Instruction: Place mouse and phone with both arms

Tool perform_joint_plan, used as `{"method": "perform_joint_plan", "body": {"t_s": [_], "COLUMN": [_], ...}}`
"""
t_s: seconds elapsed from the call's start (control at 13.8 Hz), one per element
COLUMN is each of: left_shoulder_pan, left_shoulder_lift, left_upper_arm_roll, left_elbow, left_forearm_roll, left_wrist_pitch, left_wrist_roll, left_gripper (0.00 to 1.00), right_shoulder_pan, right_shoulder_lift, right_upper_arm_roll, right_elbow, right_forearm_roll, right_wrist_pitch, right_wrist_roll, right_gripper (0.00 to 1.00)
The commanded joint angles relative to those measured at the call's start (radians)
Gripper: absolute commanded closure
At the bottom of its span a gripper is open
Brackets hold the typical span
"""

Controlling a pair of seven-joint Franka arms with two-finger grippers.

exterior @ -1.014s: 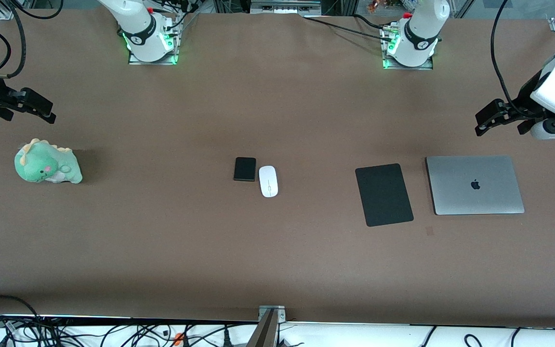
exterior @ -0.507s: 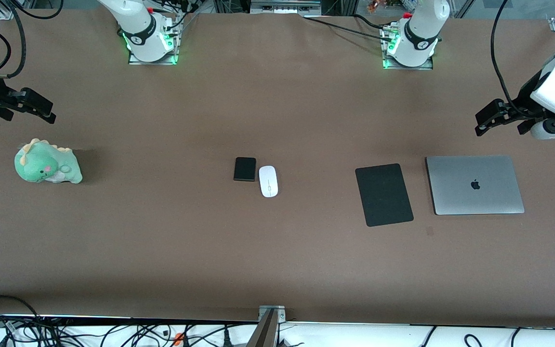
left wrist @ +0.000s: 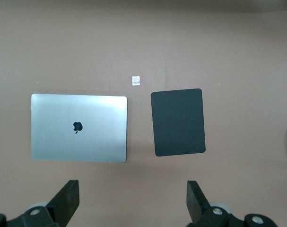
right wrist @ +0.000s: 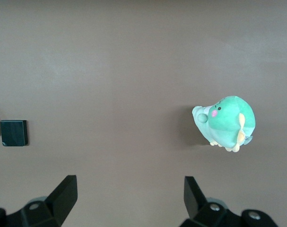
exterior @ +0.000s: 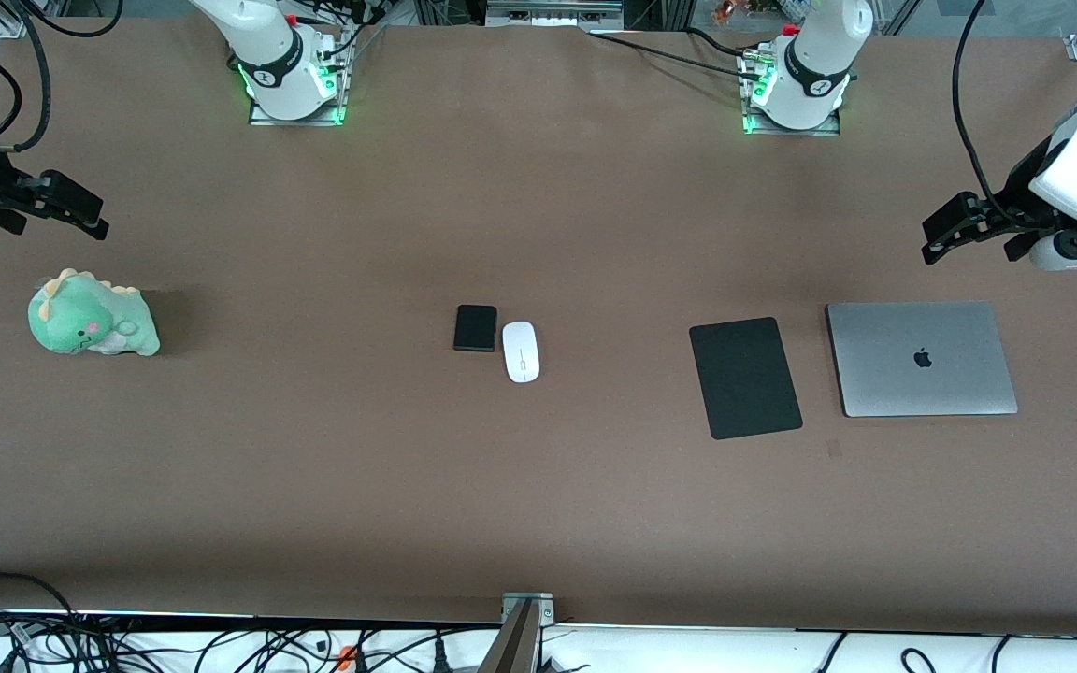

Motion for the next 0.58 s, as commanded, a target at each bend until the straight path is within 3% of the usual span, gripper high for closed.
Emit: {"method": "perform_joint_plan", "body": {"t_s": [0.0, 0.51], "left_shoulder_pan": [-0.006, -0.020], "left_shoulder_lift": [0.002, 0.044], "left_upper_arm_roll": [-0.015, -0.076], "left_elbow": [0.024, 0.035], "left_forearm_roll": [-0.030, -0.018], "left_wrist_pitch": [-0.002, -0.017], "left_wrist_roll": [0.017, 0.006], "left_gripper": [0.00, 0.00], "right_shoulder_pan": [-0.003, -0.003], "right_shoulder_lift": [-0.016, -0.016], "right_upper_arm_roll": [0.005, 0.005], "right_elbow": [-0.014, -0.014], "right_forearm_roll": [-0.001, -0.001], "right_wrist_pitch": [-0.004, -0.004], "right_wrist_roll": [0.004, 0.002], "right_gripper": [0.00, 0.00]}}
